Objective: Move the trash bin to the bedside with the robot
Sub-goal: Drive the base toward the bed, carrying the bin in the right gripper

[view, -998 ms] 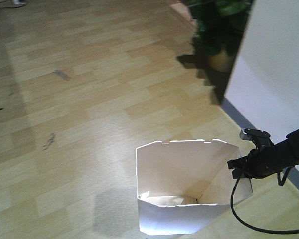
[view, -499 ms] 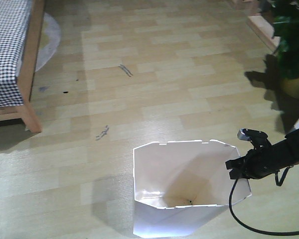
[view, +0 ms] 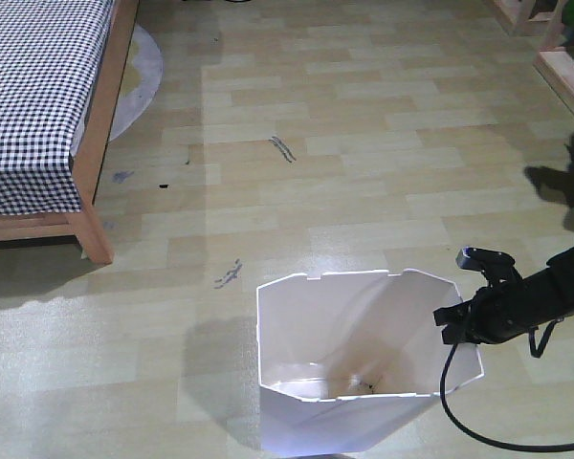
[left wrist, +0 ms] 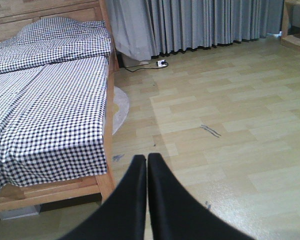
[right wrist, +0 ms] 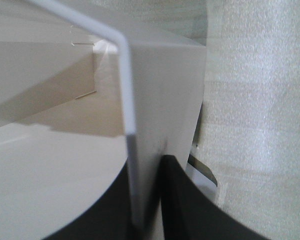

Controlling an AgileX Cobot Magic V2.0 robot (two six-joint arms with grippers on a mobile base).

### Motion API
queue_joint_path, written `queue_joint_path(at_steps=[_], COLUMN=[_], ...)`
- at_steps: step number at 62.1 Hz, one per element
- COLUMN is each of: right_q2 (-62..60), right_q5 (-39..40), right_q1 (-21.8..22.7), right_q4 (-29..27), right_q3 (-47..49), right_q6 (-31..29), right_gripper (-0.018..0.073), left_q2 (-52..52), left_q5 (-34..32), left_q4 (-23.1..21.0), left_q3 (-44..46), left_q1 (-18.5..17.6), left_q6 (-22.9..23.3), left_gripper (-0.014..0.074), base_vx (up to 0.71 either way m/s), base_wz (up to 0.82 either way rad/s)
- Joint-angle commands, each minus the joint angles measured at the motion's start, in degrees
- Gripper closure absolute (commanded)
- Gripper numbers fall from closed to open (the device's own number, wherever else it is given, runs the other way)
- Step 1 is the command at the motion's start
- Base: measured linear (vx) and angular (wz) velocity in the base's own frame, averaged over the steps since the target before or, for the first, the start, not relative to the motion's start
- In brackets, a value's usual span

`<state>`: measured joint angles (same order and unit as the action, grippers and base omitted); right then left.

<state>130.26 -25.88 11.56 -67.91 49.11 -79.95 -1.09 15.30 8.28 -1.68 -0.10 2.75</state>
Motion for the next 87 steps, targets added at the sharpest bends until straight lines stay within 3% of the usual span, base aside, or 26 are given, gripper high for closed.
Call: queue_joint_path(at_steps=[1,87], right_q2=[-4.13,-4.13], right_q5=[-9.57,-9.57], right_q1=[0.22,0.22], right_q4=[-2.67,-2.67], right_q3=[0.84,0.84], right_q6=[0.55,0.55], right_gripper=[0.0565,0.0565], left_q2=[-0.57,-0.57], left_q5=[-4.21,-4.21], left_q4=[-0.24,-0.24], left_q3=[-1.65,-1.65], left_q1=[-0.35,-0.35], left_q6=[0.46,0.46], left_gripper=[0.0602,0.0602], base_vx=[0.25,0.31], base_wz=[0.07,0.05])
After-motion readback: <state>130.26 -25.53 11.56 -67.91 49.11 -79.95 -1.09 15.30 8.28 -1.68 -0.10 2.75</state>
